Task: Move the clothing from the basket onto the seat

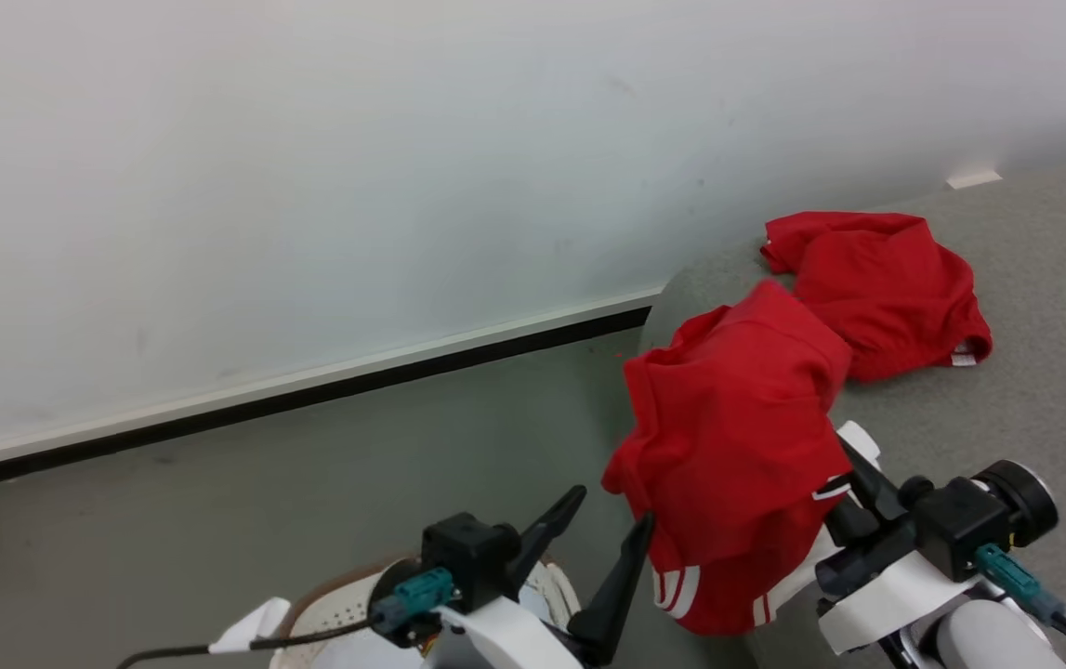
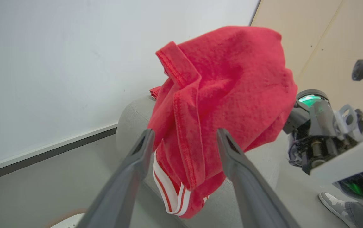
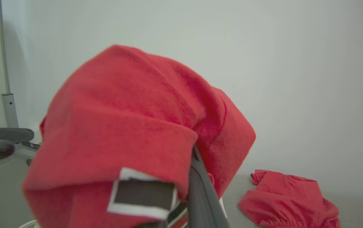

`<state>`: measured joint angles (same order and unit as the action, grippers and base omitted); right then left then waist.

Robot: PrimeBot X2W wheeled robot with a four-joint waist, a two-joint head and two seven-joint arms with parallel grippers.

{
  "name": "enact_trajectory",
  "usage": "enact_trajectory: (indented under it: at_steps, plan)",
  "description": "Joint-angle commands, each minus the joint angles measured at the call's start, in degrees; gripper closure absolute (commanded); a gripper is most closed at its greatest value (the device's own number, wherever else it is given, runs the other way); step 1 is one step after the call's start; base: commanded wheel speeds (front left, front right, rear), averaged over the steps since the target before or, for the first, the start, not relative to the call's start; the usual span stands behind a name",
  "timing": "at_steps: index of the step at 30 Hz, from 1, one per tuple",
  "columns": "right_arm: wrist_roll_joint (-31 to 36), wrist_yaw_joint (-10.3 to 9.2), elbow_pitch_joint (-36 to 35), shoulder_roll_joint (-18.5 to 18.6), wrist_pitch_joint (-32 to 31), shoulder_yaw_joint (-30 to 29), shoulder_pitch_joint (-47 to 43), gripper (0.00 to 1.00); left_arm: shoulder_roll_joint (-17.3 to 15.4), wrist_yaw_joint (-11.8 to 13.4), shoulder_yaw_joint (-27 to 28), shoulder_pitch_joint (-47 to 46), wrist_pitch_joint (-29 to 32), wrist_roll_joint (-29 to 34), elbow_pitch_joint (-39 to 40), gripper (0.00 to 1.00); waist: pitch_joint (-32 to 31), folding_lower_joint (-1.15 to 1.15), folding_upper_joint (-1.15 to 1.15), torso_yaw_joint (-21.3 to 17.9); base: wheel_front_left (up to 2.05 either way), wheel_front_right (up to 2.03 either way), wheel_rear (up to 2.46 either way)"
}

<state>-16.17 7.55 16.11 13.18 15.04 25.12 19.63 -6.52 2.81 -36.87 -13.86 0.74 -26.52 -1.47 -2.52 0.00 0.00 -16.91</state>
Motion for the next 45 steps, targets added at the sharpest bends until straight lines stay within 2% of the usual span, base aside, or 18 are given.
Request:
enact_trajectory:
  at_steps: [1, 9, 12, 14, 18, 24, 29, 34, 37, 40, 41, 42, 43, 44, 45]
  plan:
    - [0.57, -0.13, -0.64, 0.63, 0.19, -0.54, -0.78, 1.00, 0.01, -0.23, -0.24, -0.33, -0.40, 0.50, -0.23, 0.00, 0.84, 0.00, 0.00, -1.26, 0.00, 0.00, 0.00]
    - [1.15, -0.13, -5.58, 3.50, -0.82, -5.08, -3.71, 1.00, 0.76, -0.95, -3.52, -1.30, -1.00, 2.51, -0.92, 0.00, 4.10, 0.00, 0.00, -3.04, 0.00, 0.00, 0.00]
    - [-0.43, -0.13, -7.90, 3.05, -0.92, -8.98, -3.05, 1.00, 0.15, -1.88, -4.52, -3.32, -1.23, 3.93, 0.13, 0.00, 8.25, 0.00, 0.00, -2.49, 0.00, 0.00, 0.00]
    - [-1.79, -0.13, -9.40, 2.11, -0.81, -11.45, -1.50, 1.00, -0.67, -3.23, -5.28, -5.15, -1.76, 5.04, 1.19, 0.00, 12.10, 0.00, 0.00, -1.91, 0.00, 0.00, 0.00]
    - [-1.43, -0.13, -11.70, 2.60, -1.47, -16.20, 4.18, 1.00, -2.45, -5.69, -5.72, -10.48, -1.55, 7.45, 3.35, 0.00, 22.46, 0.00, 0.00, -0.15, 0.00, 0.00, 0.00]
    - [-0.23, -0.13, -13.34, 4.70, -3.43, -24.67, 18.52, 1.00, -6.10, -8.32, -4.96, -20.67, -0.41, 10.76, 7.19, 0.00, 38.74, 0.00, 0.00, 2.01, 0.00, 0.00, 0.00]
    - [-0.26, -0.14, -8.98, 8.83, -6.46, -32.45, 30.70, 1.00, -8.36, -9.17, -3.86, -27.05, -1.20, 12.13, 9.31, 0.00, 45.91, 0.00, 0.00, 2.63, 0.00, 0.00, 0.00]
    - [2.72, -0.13, 0.78, 13.26, -7.69, -44.04, 38.79, 1.00, -8.33, -9.26, -3.29, -29.38, -2.45, 11.97, 9.99, 0.00, 49.20, 0.00, 0.00, 3.68, 0.00, 0.00, 0.00]
    - [6.70, -0.13, 7.91, 14.09, -8.26, -51.66, 39.98, 1.00, -8.10, -9.08, -3.31, -29.33, -3.11, 11.65, 9.91, 0.00, 50.25, 0.00, 0.00, 4.49, 0.00, 0.00, 0.00]
    - [9.89, -0.13, 14.29, 12.46, -7.02, -57.62, 39.06, 1.00, -8.60, -8.76, -3.04, -28.51, -3.61, 11.36, 9.53, 0.00, 50.79, 0.00, 0.00, 5.02, 0.00, 0.00, 0.00]
    - [10.89, -0.13, 16.30, 11.80, -6.53, -59.22, 38.51, 0.92, -8.78, -8.52, -2.93, -28.27, -3.82, 11.29, 9.40, 0.00, 50.86, 0.00, 0.00, 5.09, 0.00, 0.00, 0.00]
    - [11.88, -0.14, 18.32, 11.11, -5.89, -60.71, 38.18, 0.65, -8.97, -8.48, -2.82, -28.05, -4.02, 11.22, 9.28, 0.00, 50.87, 0.00, 0.00, 5.13, 0.00, 0.00, 0.00]
    - [12.46, -0.13, 20.13, 10.34, -5.36, -61.94, 37.89, 0.11, -9.13, -8.43, -2.80, -27.86, -4.13, 11.18, 9.22, 0.00, 50.75, 0.00, 0.00, 5.15, 0.00, 0.00, 0.00]
    - [12.80, -0.13, 21.43, 9.59, -4.59, -62.61, 37.61, 0.00, -9.29, -8.31, -2.74, -27.65, -4.35, 11.10, 9.12, 0.00, 50.52, 0.00, 0.00, 5.12, 0.00, 0.00, 0.00]
    - [13.44, -0.13, 22.53, 8.93, -3.64, -62.77, 37.13, 0.00, -9.41, -8.25, -2.69, -27.35, -4.49, 10.97, 9.02, 0.00, 50.23, 0.00, 0.00, 5.09, 0.00, 0.00, 0.00]
